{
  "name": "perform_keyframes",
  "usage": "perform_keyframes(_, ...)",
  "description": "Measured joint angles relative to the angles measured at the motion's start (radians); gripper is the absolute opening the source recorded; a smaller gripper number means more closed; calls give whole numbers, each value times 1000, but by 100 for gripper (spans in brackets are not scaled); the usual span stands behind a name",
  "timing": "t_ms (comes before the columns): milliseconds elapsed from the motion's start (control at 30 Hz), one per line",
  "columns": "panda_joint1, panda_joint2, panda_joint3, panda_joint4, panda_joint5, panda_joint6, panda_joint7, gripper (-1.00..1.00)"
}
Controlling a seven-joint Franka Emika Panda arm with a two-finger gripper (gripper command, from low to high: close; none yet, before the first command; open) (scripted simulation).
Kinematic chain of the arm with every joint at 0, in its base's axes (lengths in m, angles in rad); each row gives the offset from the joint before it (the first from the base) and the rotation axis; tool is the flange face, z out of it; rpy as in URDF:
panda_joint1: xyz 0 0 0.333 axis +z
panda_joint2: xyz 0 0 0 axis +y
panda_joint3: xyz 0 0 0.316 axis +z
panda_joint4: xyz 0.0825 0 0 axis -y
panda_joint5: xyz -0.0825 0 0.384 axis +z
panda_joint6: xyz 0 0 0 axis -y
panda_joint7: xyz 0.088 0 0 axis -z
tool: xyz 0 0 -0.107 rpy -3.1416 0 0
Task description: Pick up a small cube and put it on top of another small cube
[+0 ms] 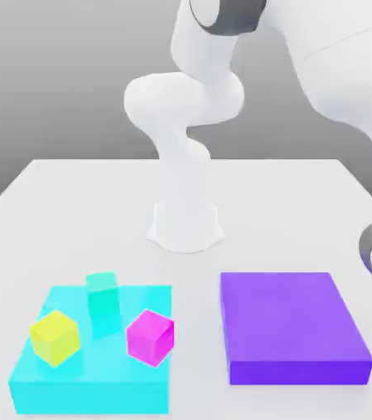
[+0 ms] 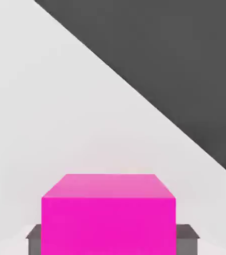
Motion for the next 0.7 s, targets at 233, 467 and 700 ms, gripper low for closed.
perform_keyframes(233, -53, -144, 15, -50, 64, -91, -17, -100)
perform_keyframes(467, -219, -329, -123, -184, 169, -128, 80, -100)
perform_keyframes(700, -376, -510, -288, -323, 240, -164, 211, -100)
